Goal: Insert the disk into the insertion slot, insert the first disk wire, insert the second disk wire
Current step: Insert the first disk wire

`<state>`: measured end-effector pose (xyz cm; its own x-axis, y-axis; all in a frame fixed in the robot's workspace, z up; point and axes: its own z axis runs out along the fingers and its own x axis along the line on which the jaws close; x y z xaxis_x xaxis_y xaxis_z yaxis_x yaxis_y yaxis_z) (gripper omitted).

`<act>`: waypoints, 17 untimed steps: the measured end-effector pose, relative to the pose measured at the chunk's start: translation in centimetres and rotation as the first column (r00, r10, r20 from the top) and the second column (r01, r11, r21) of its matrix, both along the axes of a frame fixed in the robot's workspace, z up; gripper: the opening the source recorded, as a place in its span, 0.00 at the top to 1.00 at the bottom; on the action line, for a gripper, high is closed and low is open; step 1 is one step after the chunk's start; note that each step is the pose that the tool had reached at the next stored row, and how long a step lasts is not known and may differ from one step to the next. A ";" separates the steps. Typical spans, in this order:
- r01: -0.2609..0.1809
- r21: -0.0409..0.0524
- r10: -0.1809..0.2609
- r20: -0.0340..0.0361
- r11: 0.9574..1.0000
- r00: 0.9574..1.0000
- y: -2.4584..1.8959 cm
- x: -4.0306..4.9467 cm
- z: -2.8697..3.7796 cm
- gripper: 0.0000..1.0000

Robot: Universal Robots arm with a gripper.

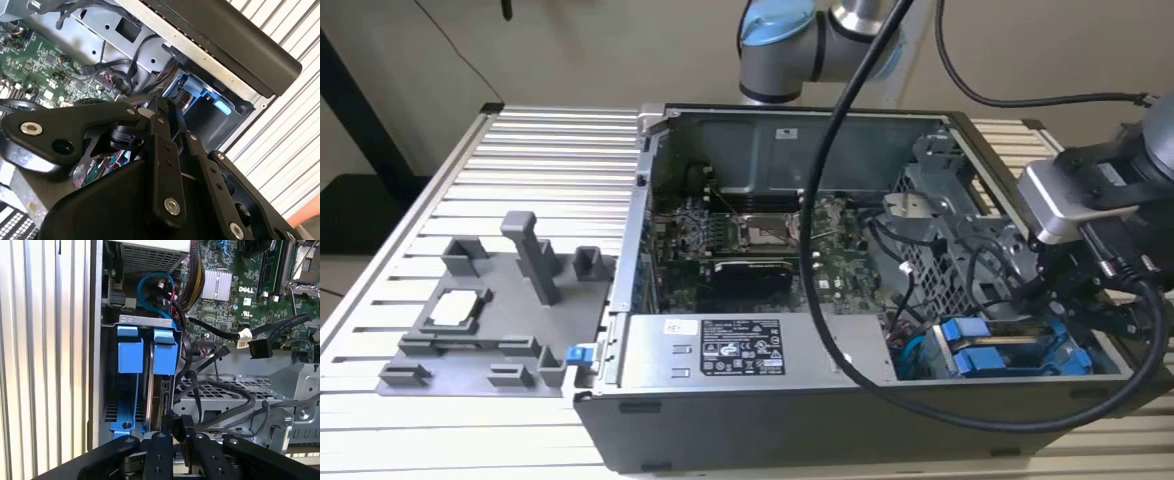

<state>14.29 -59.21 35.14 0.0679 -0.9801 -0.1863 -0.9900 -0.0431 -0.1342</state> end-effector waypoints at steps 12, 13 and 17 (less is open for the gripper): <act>0.052 0.005 -0.052 0.000 0.999 0.999 -0.24 0.18 -0.93 0.81; 0.057 0.005 -0.057 0.000 0.998 0.998 -0.25 0.19 -0.97 0.81; 0.062 0.006 -0.062 0.000 0.998 0.998 -0.25 0.19 -1.10 0.81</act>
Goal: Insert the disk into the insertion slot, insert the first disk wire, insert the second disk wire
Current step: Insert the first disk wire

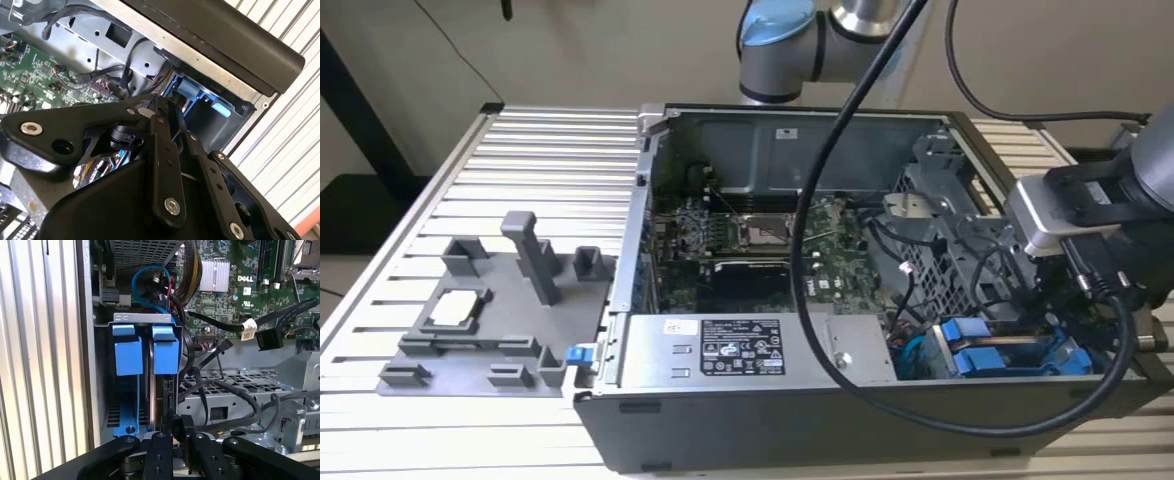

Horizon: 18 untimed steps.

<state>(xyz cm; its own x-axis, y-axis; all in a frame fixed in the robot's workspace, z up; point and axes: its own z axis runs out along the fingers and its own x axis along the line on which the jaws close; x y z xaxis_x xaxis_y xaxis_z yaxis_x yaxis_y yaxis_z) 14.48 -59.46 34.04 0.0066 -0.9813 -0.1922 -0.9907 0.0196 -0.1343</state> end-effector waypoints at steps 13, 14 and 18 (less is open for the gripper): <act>0.011 0.005 -0.011 0.000 1.000 1.000 -0.02 0.12 -0.41 0.81; 0.013 0.005 -0.013 0.000 1.000 1.000 -0.02 0.12 -0.46 0.81; 0.023 0.005 -0.023 0.000 1.000 1.000 -0.08 0.14 -0.74 0.81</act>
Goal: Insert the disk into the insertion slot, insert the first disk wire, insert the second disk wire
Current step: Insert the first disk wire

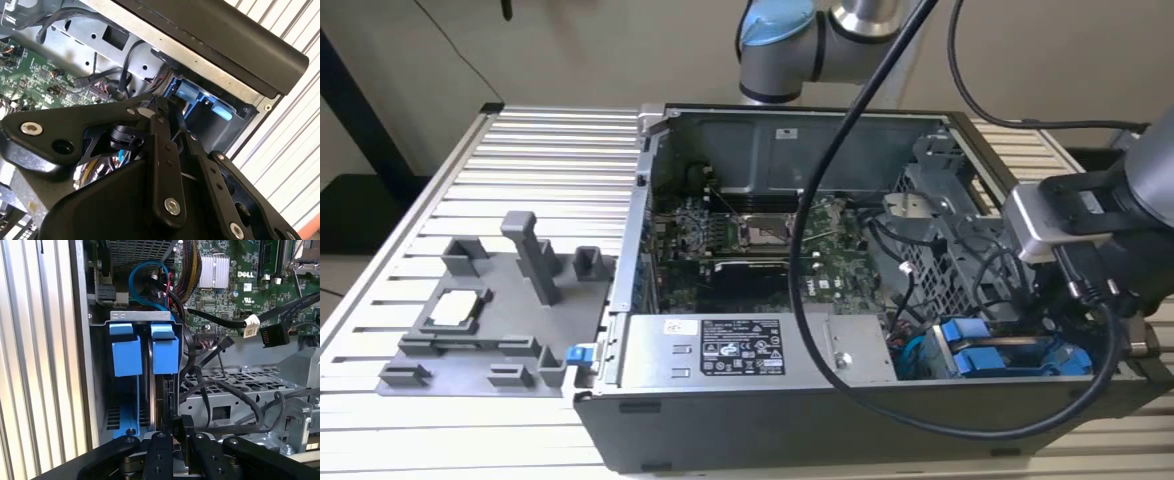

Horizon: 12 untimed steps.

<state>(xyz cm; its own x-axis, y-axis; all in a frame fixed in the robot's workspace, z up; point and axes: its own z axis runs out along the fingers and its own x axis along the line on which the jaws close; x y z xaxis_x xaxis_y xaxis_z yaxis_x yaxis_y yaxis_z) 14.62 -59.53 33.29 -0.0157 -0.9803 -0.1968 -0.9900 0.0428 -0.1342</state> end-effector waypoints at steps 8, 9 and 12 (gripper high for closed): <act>0.011 0.000 -0.011 -0.003 1.000 1.000 -0.08 -0.02 -0.34 0.67; 0.011 0.000 -0.011 -0.004 1.000 1.000 -0.08 -0.02 -0.02 0.67; 0.011 0.000 -0.011 -0.008 1.000 1.000 -0.08 -0.01 1.18 0.67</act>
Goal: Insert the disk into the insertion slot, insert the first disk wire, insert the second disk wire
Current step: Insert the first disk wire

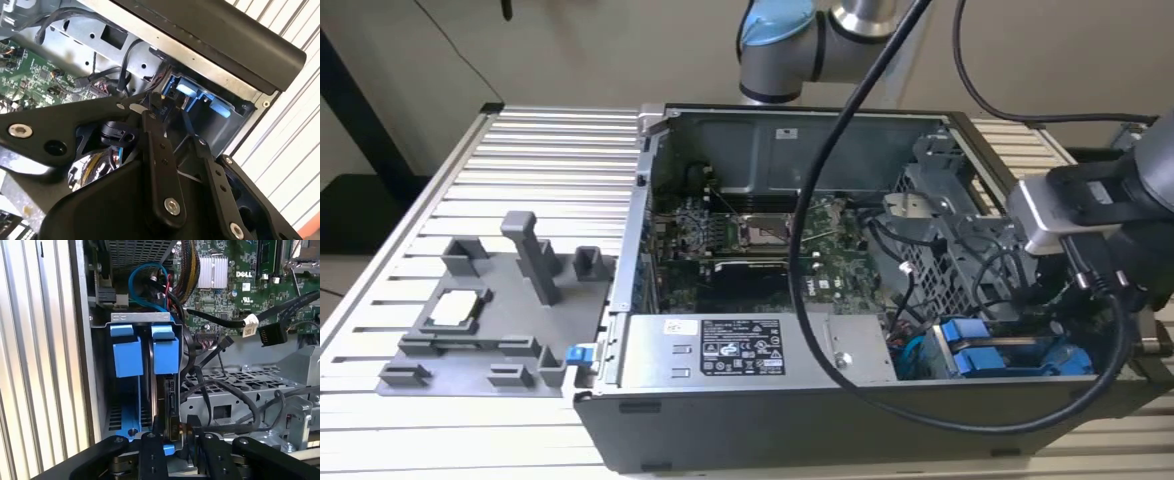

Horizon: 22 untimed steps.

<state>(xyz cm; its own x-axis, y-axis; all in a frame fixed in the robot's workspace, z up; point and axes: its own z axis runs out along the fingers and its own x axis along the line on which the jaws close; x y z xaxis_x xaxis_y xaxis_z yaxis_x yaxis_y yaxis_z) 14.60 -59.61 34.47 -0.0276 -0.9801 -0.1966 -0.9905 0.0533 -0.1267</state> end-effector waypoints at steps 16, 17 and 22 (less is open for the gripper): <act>0.000 -0.025 0.000 -0.001 1.000 1.000 1.05 -0.28 3.18 0.67; 0.000 -0.027 0.000 -0.001 1.000 1.000 1.32 -0.42 3.17 0.67; 0.000 -0.029 0.000 -0.001 1.000 1.000 2.48 -1.44 3.17 0.67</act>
